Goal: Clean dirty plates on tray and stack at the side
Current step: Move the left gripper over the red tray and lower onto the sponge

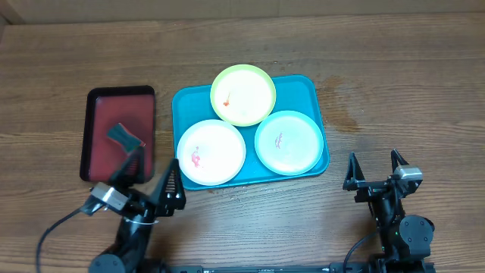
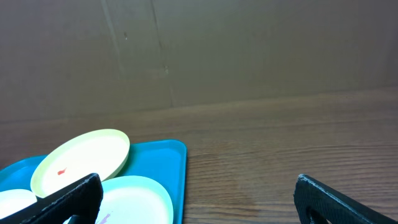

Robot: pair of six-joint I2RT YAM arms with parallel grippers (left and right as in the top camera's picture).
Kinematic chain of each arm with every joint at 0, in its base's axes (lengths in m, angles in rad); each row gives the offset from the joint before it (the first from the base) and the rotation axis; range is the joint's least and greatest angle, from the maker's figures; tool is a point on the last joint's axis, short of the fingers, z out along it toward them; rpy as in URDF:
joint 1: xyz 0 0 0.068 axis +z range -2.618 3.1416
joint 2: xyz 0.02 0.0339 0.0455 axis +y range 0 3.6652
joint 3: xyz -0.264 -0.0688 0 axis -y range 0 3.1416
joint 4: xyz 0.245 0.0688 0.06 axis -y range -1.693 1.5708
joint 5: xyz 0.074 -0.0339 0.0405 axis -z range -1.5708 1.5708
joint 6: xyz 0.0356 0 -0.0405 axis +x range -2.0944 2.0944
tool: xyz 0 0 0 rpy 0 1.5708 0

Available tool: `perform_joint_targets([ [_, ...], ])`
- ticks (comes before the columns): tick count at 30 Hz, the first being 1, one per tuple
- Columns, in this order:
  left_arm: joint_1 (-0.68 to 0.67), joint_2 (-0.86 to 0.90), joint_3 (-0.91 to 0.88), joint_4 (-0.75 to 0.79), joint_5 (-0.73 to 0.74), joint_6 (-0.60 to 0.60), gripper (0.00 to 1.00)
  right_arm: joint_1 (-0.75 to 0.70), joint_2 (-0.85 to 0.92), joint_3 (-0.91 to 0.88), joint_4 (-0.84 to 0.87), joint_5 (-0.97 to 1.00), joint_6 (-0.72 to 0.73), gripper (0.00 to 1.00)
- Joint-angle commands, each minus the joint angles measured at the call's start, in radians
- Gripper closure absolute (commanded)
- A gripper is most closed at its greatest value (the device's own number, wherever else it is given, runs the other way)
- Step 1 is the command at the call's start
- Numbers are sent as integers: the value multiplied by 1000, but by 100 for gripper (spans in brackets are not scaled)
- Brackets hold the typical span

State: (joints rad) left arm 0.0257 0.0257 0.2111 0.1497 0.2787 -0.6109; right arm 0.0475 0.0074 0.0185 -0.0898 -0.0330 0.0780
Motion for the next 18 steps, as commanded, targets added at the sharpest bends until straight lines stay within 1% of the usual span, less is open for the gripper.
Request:
perform_joint_targets([
  [1,-6,65,185,-145,-163,203,0,4,-4,-10,6,10,-4,0],
  [3,-6,153,315,-322,-244,234,0,4,-4,-10,6,10,-4,0],
  [6,-6,323,505,-558,-327,239,0,4,-4,-10,6,10,-4,0],
  [8,-7,470,647,-704,-330,286,0,4,-4,-10,6,10,-4,0],
  [10,-7,602,774,-817,-306,332,0,4,-4,-10,6,10,-4,0],
  [13,-7,758,920,-915,-262,350,0,4,-4,-10,6,10,-4,0],
  [15,-5,833,980,-937,-272,419,0,4,-4,-10,6,10,-4,0],
  [16,-2,872,1014,-959,-311,420,0,4,-4,-10,6,10,-4,0],
  [18,16,954,1086,-1043,-420,328,0,4,-4,-10,6,10,-4,0],
])
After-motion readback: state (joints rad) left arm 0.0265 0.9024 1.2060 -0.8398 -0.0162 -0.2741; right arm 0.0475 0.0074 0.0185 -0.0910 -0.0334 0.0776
